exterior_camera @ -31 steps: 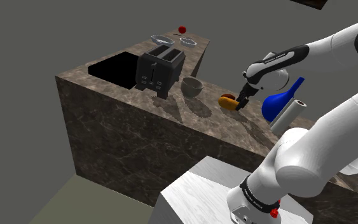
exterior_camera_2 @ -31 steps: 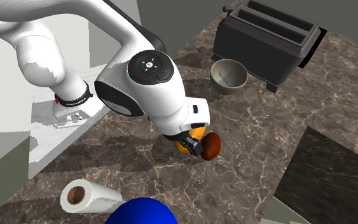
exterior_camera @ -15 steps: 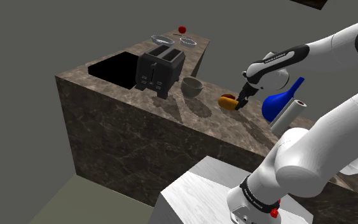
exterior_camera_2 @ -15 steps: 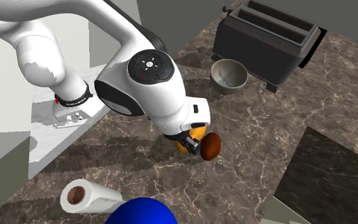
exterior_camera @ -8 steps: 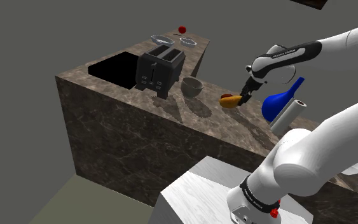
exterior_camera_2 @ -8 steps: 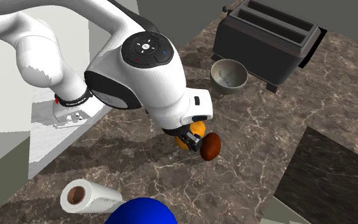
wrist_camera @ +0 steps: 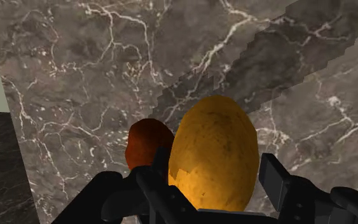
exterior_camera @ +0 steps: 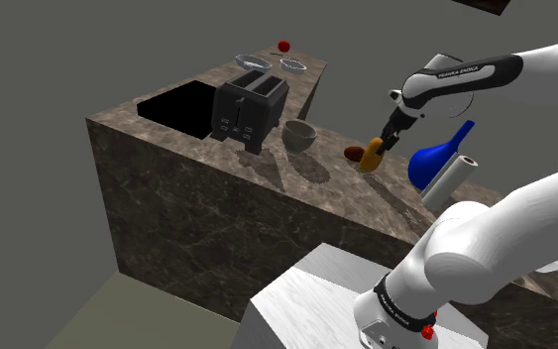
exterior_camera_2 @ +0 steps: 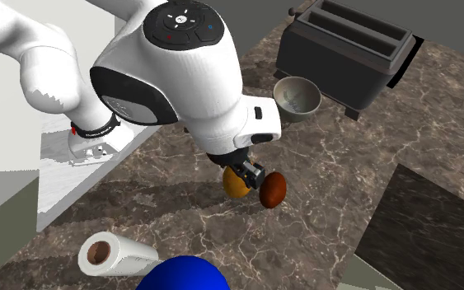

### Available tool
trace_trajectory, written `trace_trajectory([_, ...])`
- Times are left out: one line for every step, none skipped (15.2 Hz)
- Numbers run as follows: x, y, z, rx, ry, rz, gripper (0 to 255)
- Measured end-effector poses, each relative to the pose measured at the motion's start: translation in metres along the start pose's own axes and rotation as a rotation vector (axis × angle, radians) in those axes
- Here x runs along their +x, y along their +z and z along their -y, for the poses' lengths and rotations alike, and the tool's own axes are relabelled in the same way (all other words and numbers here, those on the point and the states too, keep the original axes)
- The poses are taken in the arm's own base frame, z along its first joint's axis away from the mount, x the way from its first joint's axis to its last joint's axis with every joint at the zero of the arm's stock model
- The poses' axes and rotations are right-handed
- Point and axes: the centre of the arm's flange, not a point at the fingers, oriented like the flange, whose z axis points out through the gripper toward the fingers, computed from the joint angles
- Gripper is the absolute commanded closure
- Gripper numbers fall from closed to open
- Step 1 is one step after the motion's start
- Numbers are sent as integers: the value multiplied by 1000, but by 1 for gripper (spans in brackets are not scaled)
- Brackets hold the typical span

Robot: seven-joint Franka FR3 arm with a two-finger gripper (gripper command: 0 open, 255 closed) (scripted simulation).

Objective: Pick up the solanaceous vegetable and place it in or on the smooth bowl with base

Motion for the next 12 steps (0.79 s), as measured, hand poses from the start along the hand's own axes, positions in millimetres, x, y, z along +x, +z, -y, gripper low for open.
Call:
trace_trajectory([0,-5,0,0,0,0,255])
trace_trajectory([0,-10,-1,0,0,0,255])
trace_trajectory([1,-15,-2,0,0,0,255])
trace_trajectory([3,-21,-3,0,0,0,255])
trace_trajectory([2,-26,-4,0,0,0,255])
trace_trajectory([2,-30,-5,0,0,0,255])
trace_trajectory([4,-35,-5,0,0,0,255])
trace_trajectory([4,-40,-6,0,0,0,255])
trace_trajectory([4,-45,-7,0,0,0,255])
trace_trajectory([5,-50,-6,0,0,0,255])
trace_trajectory([6,-55,-7,0,0,0,255])
trace_trajectory([8,-61,-8,0,0,0,255])
